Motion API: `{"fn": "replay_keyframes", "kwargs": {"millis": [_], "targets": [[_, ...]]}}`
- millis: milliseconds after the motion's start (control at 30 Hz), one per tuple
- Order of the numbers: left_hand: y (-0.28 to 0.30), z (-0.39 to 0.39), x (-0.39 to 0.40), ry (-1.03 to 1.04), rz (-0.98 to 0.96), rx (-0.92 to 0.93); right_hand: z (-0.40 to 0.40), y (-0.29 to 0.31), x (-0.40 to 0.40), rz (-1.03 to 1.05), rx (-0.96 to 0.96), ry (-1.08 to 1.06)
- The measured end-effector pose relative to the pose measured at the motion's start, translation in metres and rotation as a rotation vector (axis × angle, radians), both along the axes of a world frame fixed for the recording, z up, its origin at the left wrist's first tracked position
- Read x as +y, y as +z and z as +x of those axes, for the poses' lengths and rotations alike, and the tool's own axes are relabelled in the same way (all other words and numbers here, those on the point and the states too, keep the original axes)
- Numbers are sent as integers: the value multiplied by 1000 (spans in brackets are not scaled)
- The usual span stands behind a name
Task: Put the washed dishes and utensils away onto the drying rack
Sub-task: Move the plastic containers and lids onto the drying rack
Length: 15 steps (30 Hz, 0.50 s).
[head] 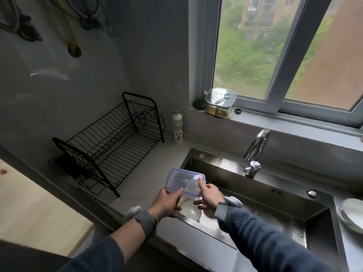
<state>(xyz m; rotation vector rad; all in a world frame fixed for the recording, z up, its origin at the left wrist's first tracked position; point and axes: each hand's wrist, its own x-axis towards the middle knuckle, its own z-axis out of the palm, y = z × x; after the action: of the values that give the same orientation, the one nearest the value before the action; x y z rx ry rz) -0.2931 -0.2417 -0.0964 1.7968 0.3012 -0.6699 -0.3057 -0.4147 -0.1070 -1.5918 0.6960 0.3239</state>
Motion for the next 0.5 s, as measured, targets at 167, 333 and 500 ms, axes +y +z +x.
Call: {"fn": "replay_keyframes", "kwargs": {"millis": [167,333,500], "targets": [[-2,37,-1,121,-107,48,46,-4,4,30,-9,64],[-7,73,-8,54,-178,15,77,3,0,37,16,85],[-21,123,-8,28,-275,8,101,9,1,62,58,91]]}}
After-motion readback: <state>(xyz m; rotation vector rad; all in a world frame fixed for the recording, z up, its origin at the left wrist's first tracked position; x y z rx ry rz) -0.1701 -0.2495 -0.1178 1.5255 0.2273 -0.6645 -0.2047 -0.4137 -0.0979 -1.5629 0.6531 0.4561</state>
